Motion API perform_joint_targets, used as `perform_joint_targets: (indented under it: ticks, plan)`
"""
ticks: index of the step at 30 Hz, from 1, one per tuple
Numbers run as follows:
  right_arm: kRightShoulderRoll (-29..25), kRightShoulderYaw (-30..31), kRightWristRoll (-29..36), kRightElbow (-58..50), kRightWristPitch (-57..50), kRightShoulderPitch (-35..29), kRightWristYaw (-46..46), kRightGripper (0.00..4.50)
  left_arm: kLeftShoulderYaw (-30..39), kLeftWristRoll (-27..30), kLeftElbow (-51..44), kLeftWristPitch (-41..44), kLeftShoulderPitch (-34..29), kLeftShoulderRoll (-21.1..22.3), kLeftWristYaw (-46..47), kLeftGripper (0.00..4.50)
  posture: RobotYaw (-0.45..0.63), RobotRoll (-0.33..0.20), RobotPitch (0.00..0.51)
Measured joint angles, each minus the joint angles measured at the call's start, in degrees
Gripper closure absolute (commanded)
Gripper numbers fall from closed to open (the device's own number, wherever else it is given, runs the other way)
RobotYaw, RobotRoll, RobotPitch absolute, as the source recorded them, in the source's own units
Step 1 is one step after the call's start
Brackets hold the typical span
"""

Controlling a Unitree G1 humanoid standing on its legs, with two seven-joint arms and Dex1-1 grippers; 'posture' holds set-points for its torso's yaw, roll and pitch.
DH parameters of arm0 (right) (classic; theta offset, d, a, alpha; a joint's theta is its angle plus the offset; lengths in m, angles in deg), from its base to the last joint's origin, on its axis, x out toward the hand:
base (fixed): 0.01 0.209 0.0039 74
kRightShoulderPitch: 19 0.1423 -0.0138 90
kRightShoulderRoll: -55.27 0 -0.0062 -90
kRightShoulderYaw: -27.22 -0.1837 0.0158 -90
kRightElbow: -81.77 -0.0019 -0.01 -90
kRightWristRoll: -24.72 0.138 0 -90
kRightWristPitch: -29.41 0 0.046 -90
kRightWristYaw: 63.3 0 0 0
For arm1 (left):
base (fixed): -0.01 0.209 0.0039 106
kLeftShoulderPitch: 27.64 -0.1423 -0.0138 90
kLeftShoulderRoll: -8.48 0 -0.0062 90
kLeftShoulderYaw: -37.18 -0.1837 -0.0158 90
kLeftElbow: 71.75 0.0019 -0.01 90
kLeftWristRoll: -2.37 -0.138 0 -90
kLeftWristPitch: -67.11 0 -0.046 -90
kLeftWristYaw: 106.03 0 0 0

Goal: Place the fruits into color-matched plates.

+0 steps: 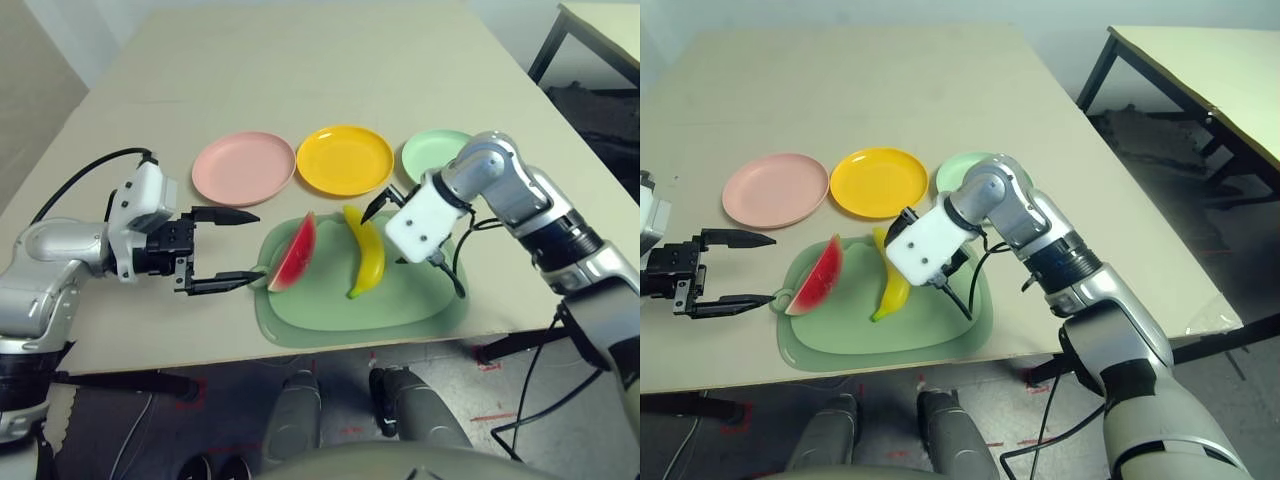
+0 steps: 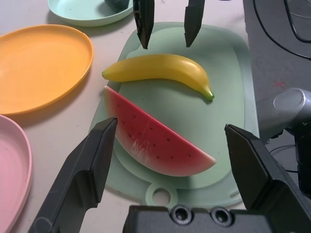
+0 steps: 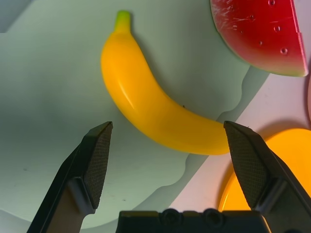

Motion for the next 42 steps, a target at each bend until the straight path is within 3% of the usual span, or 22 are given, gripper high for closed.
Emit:
perform_joint_targets:
  ticks: [10, 15, 19, 25, 31, 34, 38, 42]
  plan:
    - [4.52, 3.36, -2.78, 6.30, 4.19, 2.22, -0.10, 0.04, 0.00, 0.10, -0.88, 1.31, 0.43, 0.03, 0.80, 0.00, 0.09, 0.000, 0.171]
    - [4.36, 5.70, -3.58, 6.57, 5.19, 1.82, 1.59, 0.04, 0.00, 0.16, -0.94, 1.93, 0.94, 0.28, 0.88, 0.00, 0.09, 0.000, 0.173]
    - [2.90, 6.53, -4.08, 5.78, 3.85, 1.02, 3.09, 0.76, -0.01, 0.06, -1.15, 3.03, 0.94, 1.37, 0.82, 0.00, 0.08, 0.000, 0.174]
    - [0.09, 7.03, -4.38, 4.22, 0.97, 0.37, 3.99, 2.84, -0.27, -0.05, -1.44, 3.89, 1.19, 1.90, 0.80, 0.00, 0.07, 0.000, 0.175]
    - [-4.67, 7.72, -3.31, 2.65, -2.31, 0.46, 4.13, 2.84, -1.21, -0.17, -1.40, 4.01, 2.24, 1.89, 0.79, 0.00, 0.06, 0.000, 0.171]
    - [-4.51, 7.74, -2.68, 3.17, -4.22, 2.37, 4.33, 2.84, -1.37, -0.31, -1.27, 4.01, 2.44, 1.85, 0.87, 0.00, 0.06, 0.000, 0.169]
    - [-0.68, 4.40, -1.88, 8.36, -7.42, 8.77, 2.30, 2.84, -1.43, -0.61, -1.01, 4.51, 3.39, 0.97, 2.51, 0.00, 0.05, 0.000, 0.167]
    - [5.09, 0.48, -1.97, 17.81, -8.84, 15.14, -5.32, 2.84, -1.43, -0.69, -0.88, 7.01, 4.84, -0.50, 6.65, 0.00, 0.06, 0.000, 0.170]
